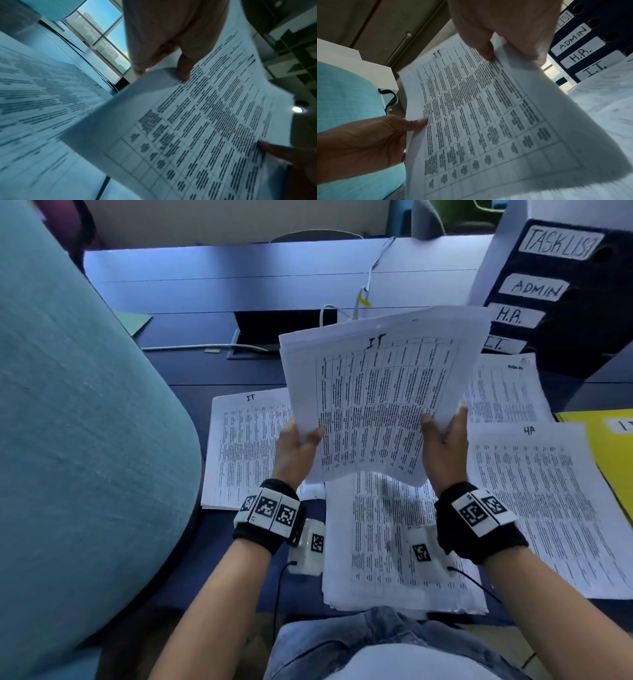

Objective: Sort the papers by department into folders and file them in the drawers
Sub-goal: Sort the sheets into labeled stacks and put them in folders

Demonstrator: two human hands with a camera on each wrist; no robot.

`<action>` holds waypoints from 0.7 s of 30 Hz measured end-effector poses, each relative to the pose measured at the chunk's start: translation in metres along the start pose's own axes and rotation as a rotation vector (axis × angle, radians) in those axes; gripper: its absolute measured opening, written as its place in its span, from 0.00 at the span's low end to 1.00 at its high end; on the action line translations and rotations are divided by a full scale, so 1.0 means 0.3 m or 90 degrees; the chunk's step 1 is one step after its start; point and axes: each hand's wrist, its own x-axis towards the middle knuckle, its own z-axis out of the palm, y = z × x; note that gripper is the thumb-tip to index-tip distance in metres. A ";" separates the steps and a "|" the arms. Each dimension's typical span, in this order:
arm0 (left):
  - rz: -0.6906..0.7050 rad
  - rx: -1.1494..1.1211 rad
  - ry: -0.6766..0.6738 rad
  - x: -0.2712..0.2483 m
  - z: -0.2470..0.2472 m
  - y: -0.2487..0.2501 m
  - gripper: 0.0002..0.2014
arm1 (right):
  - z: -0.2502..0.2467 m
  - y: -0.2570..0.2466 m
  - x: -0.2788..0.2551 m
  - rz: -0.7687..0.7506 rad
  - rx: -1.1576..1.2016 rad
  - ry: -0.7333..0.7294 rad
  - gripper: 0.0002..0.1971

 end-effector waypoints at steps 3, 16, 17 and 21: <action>-0.001 0.038 0.084 0.046 -0.048 0.029 0.15 | 0.060 -0.016 0.035 0.031 -0.011 -0.033 0.05; -0.185 0.412 0.332 0.244 -0.282 -0.062 0.21 | 0.446 0.081 0.033 0.135 -0.428 -0.320 0.13; -0.197 0.465 0.308 0.247 -0.283 -0.084 0.25 | 0.463 0.094 0.029 0.138 -0.441 -0.331 0.13; -0.307 0.600 0.143 0.242 -0.286 -0.166 0.39 | 0.502 0.135 0.011 0.166 -0.489 -0.378 0.20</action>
